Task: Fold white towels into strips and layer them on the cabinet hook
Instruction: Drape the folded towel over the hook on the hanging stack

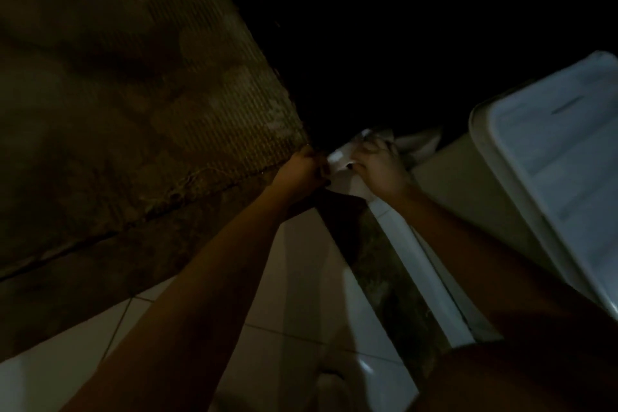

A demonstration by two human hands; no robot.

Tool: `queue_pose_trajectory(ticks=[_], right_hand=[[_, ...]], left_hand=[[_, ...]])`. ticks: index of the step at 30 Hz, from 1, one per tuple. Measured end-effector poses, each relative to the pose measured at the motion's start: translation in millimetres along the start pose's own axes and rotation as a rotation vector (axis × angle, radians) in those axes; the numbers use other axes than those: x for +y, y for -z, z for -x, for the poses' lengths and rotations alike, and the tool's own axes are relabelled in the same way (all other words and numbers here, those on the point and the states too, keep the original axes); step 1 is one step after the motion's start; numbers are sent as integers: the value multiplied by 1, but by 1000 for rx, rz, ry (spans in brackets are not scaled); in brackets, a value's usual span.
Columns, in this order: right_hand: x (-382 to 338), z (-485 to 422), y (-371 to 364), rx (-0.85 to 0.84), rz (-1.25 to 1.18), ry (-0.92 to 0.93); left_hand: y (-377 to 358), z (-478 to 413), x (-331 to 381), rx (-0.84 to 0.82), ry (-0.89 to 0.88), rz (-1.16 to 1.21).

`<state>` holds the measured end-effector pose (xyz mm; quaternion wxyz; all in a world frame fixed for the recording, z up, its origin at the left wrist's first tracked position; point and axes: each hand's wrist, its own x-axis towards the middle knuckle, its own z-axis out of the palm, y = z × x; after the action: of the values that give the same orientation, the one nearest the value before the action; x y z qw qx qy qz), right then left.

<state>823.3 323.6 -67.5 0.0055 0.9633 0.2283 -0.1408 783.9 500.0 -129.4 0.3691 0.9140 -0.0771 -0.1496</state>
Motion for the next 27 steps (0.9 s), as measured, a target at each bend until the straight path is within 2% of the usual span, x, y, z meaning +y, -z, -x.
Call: queue_pose_trajectory(ticks=[4, 6, 11, 15, 19, 25, 27], right_hand=[[-15, 26, 59, -87, -398, -29], [-29, 48, 103, -83, -520, -45], [-63, 98, 234, -42, -623, -87], [-83, 137, 353, -13, -689, -81], [-100, 177, 467, 7, -793, -75], [-135, 270, 604, -2, -833, -226], [-141, 307, 638, 12, -859, -284]], left_hand=[[39, 27, 37, -32, -156, 47], [73, 52, 71, -39, -129, 146], [167, 114, 170, -13, 137, 377], [261, 155, 252, 69, 113, 351], [357, 194, 343, 104, 164, 411], [481, 264, 465, 48, 176, 424], [514, 288, 500, -43, 161, 354]])
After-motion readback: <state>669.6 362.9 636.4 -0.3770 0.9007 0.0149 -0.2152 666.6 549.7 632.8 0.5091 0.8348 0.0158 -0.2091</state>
